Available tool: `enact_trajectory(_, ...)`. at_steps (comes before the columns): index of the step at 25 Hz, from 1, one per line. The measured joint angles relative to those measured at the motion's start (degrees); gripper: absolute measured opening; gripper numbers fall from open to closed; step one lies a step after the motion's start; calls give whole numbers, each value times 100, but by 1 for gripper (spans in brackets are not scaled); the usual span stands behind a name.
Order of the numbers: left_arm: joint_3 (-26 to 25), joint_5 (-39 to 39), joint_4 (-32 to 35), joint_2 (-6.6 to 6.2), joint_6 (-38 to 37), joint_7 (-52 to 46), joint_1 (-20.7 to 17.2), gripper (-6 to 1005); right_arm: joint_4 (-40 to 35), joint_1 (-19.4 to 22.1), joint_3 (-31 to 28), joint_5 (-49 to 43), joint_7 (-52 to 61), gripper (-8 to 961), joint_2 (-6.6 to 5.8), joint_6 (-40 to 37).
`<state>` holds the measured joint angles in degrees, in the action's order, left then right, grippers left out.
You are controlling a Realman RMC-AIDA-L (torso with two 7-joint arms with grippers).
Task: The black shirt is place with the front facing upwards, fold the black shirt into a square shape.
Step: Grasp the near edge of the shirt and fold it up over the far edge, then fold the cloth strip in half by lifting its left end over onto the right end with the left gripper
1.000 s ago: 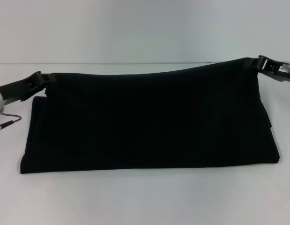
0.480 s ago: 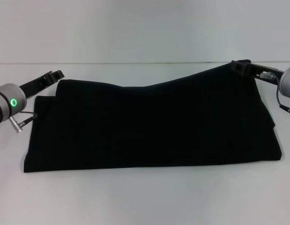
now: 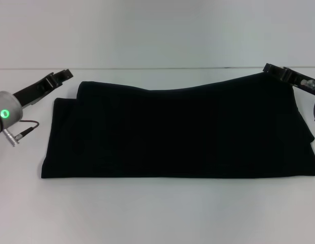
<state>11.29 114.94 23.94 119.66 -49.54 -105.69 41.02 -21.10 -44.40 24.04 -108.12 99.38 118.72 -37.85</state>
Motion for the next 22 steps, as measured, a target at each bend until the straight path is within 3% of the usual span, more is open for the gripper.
enact_trajectory(1, 1, -108, -6, -44, -345, 38, -78, 432, 51, 19, 13, 69, 24, 636, -36, -82)
enact_trajectory(4, -3, -357, -14, -120, -1110, 248, -263, 431, 158, 26, 40, 126, 72, 642, -134, -307)
enact_trajectory(7, -9, -650, -53, -154, -1789, 543, -438, 443, 197, 18, 43, 114, 234, 647, -154, -305)
enact_trajectory(12, -23, -862, -58, -128, -2098, 601, -624, 592, 199, 154, 33, 129, 740, 654, -204, -215)
enact_trajectory(16, -32, -890, -57, -125, -2283, 604, -713, 703, 178, 309, -19, 153, 956, 715, -238, -257)
enact_trajectory(20, 13, -897, -56, -181, -2556, 524, -762, 792, 127, 519, -201, 340, 928, 730, -286, -571)
enact_trajectory(22, 144, -853, -55, -277, -2740, 332, -771, 836, 77, 651, -233, 568, 540, 730, -302, -1062)
